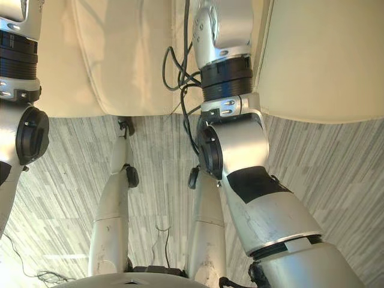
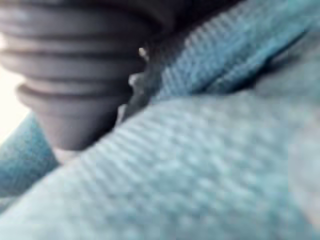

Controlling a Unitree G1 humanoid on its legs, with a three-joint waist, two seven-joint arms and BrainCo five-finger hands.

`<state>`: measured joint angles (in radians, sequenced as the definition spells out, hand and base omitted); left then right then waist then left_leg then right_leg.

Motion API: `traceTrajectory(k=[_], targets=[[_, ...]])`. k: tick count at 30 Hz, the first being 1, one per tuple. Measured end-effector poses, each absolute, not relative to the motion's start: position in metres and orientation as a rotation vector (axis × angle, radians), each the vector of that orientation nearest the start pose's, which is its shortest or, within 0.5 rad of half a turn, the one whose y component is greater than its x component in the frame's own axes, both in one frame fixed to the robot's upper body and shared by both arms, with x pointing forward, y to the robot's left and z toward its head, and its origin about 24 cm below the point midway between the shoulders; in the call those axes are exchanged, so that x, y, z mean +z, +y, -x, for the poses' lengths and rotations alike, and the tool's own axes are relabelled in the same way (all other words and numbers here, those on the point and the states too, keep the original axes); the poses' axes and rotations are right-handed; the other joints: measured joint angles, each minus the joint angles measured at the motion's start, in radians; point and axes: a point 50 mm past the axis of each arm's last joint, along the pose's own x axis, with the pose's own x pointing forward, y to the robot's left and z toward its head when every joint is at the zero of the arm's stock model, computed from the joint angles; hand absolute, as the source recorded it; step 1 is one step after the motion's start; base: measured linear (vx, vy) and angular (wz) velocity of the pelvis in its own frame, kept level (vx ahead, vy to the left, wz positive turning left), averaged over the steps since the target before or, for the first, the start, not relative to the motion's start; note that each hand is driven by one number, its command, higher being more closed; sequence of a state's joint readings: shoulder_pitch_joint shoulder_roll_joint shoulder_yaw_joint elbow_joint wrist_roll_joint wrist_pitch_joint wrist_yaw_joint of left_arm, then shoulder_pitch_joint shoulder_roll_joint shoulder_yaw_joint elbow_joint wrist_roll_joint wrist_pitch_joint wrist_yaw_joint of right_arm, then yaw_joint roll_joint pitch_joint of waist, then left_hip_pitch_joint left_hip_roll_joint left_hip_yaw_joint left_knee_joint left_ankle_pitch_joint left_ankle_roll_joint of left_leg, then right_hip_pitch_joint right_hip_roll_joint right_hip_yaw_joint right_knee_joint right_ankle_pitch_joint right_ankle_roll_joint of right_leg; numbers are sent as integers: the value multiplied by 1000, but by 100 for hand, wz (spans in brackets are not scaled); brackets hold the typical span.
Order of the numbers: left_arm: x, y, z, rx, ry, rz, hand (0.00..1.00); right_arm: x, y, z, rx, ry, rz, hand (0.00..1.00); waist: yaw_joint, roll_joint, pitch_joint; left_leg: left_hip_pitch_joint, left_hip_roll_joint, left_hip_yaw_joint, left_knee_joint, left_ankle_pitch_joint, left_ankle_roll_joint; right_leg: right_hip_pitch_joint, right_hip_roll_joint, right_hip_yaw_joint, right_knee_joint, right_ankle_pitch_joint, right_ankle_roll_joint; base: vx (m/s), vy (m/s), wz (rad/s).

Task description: Pick up cushions and gather them together orderly.

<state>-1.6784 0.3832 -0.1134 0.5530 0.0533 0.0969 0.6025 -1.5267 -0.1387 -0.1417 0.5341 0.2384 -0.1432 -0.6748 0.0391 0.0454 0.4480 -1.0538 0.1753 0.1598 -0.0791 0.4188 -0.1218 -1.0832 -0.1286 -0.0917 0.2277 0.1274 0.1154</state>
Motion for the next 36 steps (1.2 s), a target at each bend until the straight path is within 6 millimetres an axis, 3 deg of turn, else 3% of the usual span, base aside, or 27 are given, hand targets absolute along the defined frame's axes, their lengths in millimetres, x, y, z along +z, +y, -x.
traceTrajectory(k=[5,9,13,18,23,27,30,32,36], targets=[[483,126,-311,495,-1105,-92,0,421,-113,-340,-309,-939,-507,0,-2,0,42,-29,-3,-1,0,0,0,-39,-5,-1,21,4,3,83,33,-1],[459,132,-327,495,-1041,-76,0,413,-121,-344,-287,-935,-532,0,-1,0,45,-35,-6,-6,0,-9,-11,-53,-9,-2,45,-5,2,93,23,4],[449,134,-330,486,-1033,-50,0,407,-125,-346,-266,-940,-547,0,-2,0,45,-49,-7,-8,0,-15,-17,-67,-6,-2,45,-4,3,86,2,0],[419,136,-346,465,-953,-20,0,402,-128,-348,-234,-945,-504,0,-6,0,45,-47,-4,-10,0,5,6,-67,-5,-3,48,-4,3,82,-2,-2],[389,144,-358,463,-872,-9,0,388,-134,-357,-232,-894,-455,0,-5,0,45,-20,2,-9,0,3,5,-50,-2,-3,64,-10,-4,86,-7,-1],[363,158,-368,471,-785,29,0,369,-143,-365,-267,-832,-425,0,-4,0,45,11,7,-9,0,-21,20,-16,3,-4,57,-10,-5,74,-31,-1],[359,166,-366,474,-782,76,0,365,-147,-366,-279,-816,-420,0,-5,0,45,21,8,-9,0,-20,21,-3,4,-5,54,-10,-5,64,-34,1],[347,178,-367,499,-751,97,0,355,-152,-369,-300,-786,-396,0,-4,0,45,48,9,-7,0,-6,37,24,4,-7,54,-12,-6,65,-49,5],[318,206,-362,559,-718,91,0,331,-172,-358,-345,-799,-344,0,-6,-1,45,128,6,-3,0,-20,26,94,-4,-10,81,-43,-2,35,-68,13]])
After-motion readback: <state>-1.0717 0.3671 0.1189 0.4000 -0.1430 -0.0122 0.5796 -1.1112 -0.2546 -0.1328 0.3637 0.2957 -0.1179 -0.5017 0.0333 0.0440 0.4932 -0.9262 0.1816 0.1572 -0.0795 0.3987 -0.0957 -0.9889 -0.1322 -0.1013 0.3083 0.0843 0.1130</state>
